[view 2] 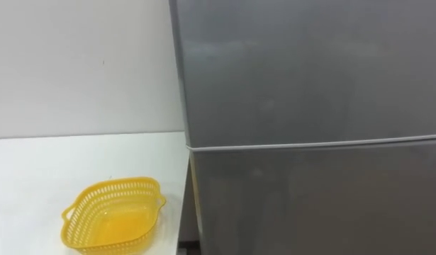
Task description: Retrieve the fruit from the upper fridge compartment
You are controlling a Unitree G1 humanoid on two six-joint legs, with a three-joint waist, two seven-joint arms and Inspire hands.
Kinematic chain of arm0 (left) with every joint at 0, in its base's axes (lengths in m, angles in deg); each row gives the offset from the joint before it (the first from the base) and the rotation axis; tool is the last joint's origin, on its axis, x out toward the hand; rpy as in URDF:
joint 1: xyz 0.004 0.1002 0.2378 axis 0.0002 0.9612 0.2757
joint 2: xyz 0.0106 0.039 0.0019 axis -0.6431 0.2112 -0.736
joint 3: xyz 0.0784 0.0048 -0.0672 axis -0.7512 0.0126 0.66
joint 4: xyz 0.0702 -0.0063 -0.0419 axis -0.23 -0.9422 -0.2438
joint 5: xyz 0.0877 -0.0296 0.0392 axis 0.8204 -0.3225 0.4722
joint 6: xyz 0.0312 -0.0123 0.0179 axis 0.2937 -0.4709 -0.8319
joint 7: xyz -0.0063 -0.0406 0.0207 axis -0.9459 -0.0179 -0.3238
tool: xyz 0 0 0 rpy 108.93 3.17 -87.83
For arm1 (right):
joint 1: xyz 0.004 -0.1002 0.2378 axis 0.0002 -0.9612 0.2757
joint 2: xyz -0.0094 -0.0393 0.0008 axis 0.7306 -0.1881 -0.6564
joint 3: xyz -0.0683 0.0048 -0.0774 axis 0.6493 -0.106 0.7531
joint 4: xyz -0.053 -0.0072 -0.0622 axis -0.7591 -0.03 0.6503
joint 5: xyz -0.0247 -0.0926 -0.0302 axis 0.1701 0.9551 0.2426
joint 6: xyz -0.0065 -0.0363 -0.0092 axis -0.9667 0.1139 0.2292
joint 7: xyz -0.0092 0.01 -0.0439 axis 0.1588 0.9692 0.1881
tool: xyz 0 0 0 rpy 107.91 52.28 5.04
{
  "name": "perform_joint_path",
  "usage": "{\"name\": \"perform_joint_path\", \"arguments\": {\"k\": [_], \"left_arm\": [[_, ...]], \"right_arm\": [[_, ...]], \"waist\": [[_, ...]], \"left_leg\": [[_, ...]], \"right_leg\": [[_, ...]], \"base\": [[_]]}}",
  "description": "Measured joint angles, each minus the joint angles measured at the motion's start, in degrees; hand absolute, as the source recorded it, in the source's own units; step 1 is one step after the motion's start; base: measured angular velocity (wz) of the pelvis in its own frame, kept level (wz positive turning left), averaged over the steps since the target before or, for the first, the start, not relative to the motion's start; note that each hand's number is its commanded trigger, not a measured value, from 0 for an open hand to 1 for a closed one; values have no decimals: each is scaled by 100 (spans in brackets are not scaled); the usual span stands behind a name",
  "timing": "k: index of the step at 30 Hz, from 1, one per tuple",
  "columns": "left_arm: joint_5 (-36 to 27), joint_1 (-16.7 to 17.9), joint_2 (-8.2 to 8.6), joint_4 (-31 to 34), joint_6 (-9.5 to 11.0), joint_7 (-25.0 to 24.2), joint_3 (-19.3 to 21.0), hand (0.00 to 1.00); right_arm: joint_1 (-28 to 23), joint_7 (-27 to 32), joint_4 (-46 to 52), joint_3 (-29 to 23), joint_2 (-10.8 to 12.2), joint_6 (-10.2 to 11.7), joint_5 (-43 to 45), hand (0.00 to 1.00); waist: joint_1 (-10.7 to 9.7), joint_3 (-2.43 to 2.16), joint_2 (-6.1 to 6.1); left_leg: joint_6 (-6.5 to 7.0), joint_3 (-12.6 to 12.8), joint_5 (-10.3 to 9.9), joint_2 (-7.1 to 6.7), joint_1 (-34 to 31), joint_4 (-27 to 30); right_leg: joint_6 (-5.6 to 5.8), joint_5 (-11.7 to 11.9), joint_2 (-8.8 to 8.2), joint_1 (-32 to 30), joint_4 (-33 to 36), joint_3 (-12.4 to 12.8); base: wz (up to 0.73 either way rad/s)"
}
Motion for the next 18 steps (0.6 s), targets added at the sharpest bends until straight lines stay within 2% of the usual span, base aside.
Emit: {"name": "perform_joint_path", "arguments": {"k": [3,4,6,9,12,18], "left_arm": [[134,-124,-19,0,-146,-328,-241,0],[243,-142,-39,2,-202,-500,-335,0],[284,-269,-44,35,-339,-775,-470,0],[409,-420,-51,86,-386,-921,-678,0],[871,-732,-51,86,-488,-1328,-1118,0],[1063,-1067,-51,115,-663,-1925,-1596,0]], "right_arm": [[49,-106,-3,73,1,-63,5,0],[70,-147,-2,90,0,-85,6,0],[68,-218,-6,90,0,-89,10,0],[85,-281,-10,90,-7,-155,9,0],[136,-283,-14,189,-8,-208,7,0],[249,-157,-29,331,-20,-195,-7,0]], "waist": [[-49,5,-12],[-111,-16,-56],[-167,-20,-64],[-293,-20,-61],[-398,-6,-44],[-507,3,11]], "left_leg": [[0,9,0,-1,-30,2],[0,12,0,-1,-51,3],[0,13,0,1,-109,4],[0,23,0,2,-188,3],[0,38,0,8,-196,-11],[0,70,0,10,-131,-35]], "right_leg": [[0,0,0,-26,-8,5],[0,0,-1,-48,-9,8],[1,8,-1,-116,-8,16],[3,17,-4,-197,4,32],[5,36,-5,-199,3,30],[5,36,11,-177,-6,164]], "base": [[0],[-4],[-6],[-1],[0],[-9]]}}
